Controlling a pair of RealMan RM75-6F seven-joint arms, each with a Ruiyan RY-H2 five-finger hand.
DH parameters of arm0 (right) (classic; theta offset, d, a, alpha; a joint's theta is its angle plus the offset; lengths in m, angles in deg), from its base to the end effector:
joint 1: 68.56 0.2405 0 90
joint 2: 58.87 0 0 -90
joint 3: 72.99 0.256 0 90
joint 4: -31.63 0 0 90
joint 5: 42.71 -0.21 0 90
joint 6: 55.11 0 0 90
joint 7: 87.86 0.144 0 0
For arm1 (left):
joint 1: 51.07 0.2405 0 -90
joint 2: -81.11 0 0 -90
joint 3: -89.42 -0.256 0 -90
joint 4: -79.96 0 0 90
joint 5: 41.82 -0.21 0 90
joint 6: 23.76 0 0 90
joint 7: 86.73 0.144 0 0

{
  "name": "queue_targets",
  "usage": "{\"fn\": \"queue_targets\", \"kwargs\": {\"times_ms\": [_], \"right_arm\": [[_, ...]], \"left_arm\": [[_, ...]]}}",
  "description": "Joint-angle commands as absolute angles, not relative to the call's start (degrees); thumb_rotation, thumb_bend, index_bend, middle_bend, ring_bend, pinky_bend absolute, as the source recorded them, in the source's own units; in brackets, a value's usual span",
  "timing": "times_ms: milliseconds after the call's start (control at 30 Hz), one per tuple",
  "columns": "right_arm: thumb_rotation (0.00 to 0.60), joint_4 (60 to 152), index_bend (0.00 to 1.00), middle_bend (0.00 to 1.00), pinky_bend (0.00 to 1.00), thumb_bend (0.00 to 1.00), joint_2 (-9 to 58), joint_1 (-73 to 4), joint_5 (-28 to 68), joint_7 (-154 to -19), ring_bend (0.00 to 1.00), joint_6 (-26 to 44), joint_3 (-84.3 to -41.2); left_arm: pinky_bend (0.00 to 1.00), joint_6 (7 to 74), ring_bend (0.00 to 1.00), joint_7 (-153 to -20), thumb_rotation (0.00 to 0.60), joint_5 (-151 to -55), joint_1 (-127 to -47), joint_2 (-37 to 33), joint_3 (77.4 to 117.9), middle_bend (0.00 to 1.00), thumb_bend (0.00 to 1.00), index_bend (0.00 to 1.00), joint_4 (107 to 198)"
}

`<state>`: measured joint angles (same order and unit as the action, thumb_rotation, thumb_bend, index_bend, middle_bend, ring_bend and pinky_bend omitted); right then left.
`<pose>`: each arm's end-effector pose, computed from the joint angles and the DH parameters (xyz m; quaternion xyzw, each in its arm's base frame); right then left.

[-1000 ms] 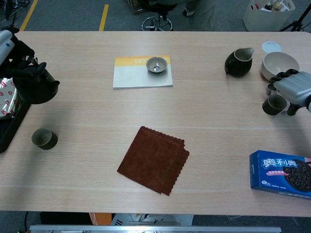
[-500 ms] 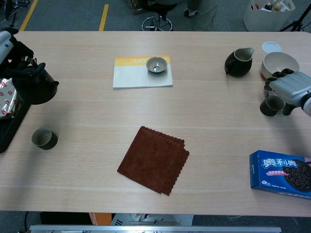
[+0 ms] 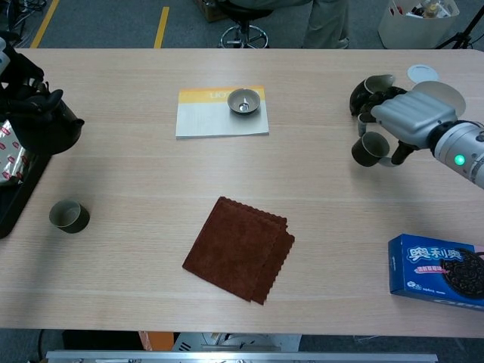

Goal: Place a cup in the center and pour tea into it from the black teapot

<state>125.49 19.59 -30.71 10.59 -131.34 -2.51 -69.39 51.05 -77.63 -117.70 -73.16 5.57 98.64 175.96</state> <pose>-0.2142 -0.3063 0.0123 0.8058 -0.3159 0.1750 0.4694 -0.2237 0.2776 0.0884 -0.6143 -0.4006 -0.4521 0.5077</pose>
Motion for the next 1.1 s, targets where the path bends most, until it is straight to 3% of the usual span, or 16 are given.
{"fn": "queue_targets", "kwargs": {"times_ms": [33, 467, 1100], "right_arm": [[0.6, 129.9, 0.44, 0.2, 0.04, 0.24, 19.5, -27.4, 8.6, -133.1, 0.03, -3.0, -67.3], [0.6, 134.7, 0.44, 0.21, 0.04, 0.24, 27.3, -15.0, -4.5, -145.2, 0.03, -0.7, -65.8], [0.6, 126.5, 0.44, 0.21, 0.04, 0.24, 40.6, -2.4, -16.5, -154.8, 0.03, 5.0, -65.3]], "left_arm": [[0.09, 51.3, 0.85, -77.2, 0.541, -117.9, -73.0, 6.2, 98.6, 1.0, 0.38, 0.92, 176.9], [0.09, 51.9, 0.85, -75.9, 0.556, -118.3, -72.8, 8.0, 98.7, 1.0, 0.38, 0.92, 179.7], [0.09, 52.8, 0.85, -75.0, 0.562, -118.8, -71.9, 10.0, 98.2, 1.0, 0.38, 0.92, 182.0]]}}
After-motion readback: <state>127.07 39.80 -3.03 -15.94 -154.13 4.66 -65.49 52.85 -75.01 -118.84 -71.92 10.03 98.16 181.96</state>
